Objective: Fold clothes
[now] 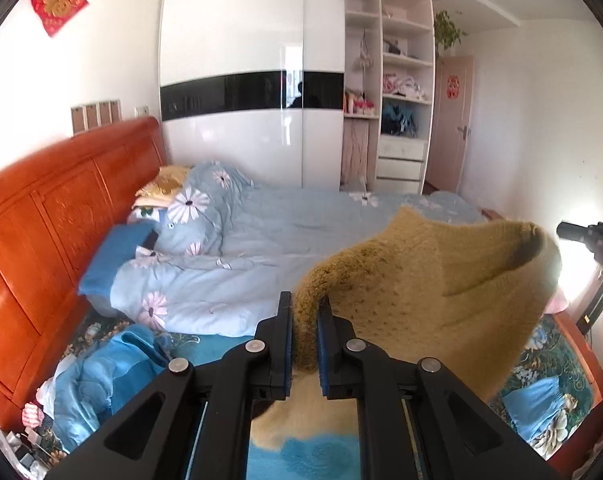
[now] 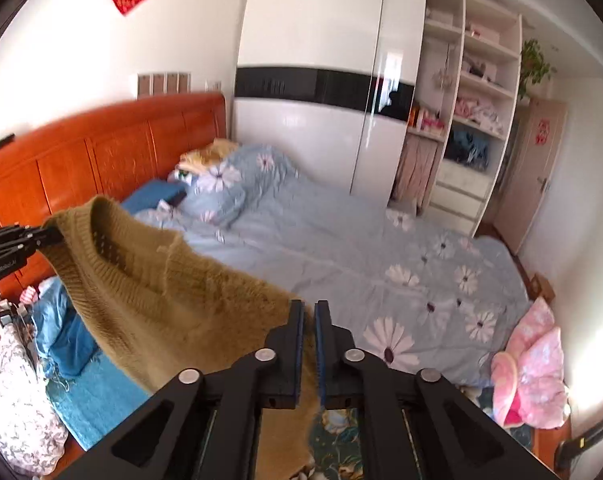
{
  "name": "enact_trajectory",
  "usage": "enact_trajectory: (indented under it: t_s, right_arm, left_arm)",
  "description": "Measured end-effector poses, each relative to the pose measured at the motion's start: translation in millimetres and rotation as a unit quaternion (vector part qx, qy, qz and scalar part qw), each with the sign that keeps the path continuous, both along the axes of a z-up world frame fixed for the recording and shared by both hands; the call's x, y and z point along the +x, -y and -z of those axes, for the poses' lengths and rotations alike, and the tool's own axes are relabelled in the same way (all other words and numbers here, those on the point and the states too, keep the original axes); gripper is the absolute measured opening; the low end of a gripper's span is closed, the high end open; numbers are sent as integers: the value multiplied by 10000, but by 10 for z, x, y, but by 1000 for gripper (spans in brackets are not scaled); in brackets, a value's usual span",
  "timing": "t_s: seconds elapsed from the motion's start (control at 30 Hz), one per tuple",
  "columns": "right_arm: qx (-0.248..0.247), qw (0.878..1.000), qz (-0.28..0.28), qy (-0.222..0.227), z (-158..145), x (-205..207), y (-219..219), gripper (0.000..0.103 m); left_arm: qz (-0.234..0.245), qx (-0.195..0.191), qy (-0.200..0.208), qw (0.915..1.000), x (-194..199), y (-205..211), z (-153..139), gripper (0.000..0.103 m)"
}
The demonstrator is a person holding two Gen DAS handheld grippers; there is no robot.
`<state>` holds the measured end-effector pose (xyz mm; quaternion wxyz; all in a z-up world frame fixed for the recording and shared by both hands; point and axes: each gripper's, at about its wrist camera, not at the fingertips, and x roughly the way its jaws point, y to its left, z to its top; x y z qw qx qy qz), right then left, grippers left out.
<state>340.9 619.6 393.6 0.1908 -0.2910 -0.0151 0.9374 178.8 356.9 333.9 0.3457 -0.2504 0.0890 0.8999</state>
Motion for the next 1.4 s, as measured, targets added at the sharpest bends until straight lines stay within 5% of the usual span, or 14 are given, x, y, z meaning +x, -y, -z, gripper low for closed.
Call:
enact_trajectory:
  t_s: [0.1, 0.23, 0.5, 0.77, 0.87, 0.93, 1.03, 1.4]
  right_arm:
    - [-28, 9996, -83, -262, -189, 231, 12, 0]
    - [-58, 9999, -159, 7, -57, 357, -13, 0]
    - [-977, 9889, -456, 1018, 1058, 618, 34, 0]
    - [-1746, 9606, -1014, 1909, 2237, 815, 385, 2]
    - [-1946, 9480, -1266, 2178, 2566, 732, 549, 20]
    - [-1975, 9417, -1439, 2314, 2749, 660, 657, 42]
    - [-2040, 9312, -1686, 2507, 3034, 461, 736, 53]
    - [-2022, 9042, -2461, 2846, 3540, -586, 648, 63]
  left_arm:
    - [42, -98, 30, 9999, 162, -10, 78, 10]
    - [39, -594, 408, 9974, 325, -160, 544, 10]
    - [121, -1514, 747, 9856, 467, -337, 1104, 10]
    - [14, -1466, 1014, 9840, 300, -348, 1185, 10]
    - [-33, -1362, 1162, 9838, 155, -348, 1174, 10]
    - [-54, -1340, 1206, 9836, 74, -350, 1159, 10]
    - [-59, -1363, 1211, 9832, -17, -350, 1136, 10]
    - [-134, -1559, 1494, 9763, -376, -14, 1201, 10]
